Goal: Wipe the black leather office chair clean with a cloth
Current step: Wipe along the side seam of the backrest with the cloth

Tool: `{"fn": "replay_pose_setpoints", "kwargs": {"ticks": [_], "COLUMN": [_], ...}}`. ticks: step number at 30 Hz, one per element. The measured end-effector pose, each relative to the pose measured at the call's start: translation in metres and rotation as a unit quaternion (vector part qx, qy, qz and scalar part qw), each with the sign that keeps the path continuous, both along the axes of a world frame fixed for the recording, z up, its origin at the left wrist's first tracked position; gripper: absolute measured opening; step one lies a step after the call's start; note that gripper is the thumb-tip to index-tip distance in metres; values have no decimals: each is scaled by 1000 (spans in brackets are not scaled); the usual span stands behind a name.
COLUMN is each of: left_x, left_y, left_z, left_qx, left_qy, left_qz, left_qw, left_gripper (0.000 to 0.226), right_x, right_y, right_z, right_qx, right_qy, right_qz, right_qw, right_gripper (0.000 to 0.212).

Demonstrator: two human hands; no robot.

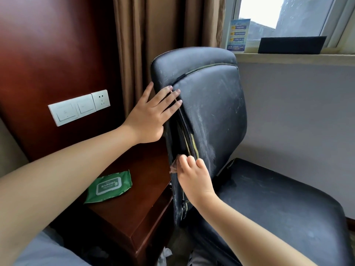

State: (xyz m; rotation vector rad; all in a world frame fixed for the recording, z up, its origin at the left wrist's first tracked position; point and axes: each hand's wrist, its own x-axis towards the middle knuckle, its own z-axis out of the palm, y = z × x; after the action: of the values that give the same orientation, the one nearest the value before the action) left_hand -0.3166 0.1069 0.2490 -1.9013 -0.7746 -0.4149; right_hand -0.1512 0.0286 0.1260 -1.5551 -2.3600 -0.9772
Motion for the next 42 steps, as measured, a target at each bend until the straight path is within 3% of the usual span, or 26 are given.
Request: {"fn": "replay_pose_setpoints", "kwargs": {"ticks": [2,5,9,14,17,22,28,42], "left_x": [0,0,-2,1,13,19,17,10], "left_y": [-2,-3,-4,-3,-8,0,2,-29], "left_z": [0,2,4,2,-6,-4,2,-3], "left_qx": [7,4,13,36,69,86,131,112], "left_qy": [21,45,84,102,155,166,185,127], "left_qz": [22,44,65,99,119,33,-7,-114], "left_qw": [1000,998,994,989,978,982,974,979], "left_gripper": [72,91,112,116,99,43,37,31], "right_x": [2,5,7,5,4,4,4,15], "right_y": [-2,-3,-10,-15,-17,-18,-33,-39], "right_z": [2,15,23,14,16,19,13,14], "right_qx": [-18,58,86,85,102,129,138,173], "right_qy": [-4,36,84,90,88,107,115,152], "right_qz": [-4,25,22,31,39,27,35,57], "right_qw": [1000,997,993,992,990,985,983,972], "right_gripper": [25,26,71,59,56,50,54,36]}}
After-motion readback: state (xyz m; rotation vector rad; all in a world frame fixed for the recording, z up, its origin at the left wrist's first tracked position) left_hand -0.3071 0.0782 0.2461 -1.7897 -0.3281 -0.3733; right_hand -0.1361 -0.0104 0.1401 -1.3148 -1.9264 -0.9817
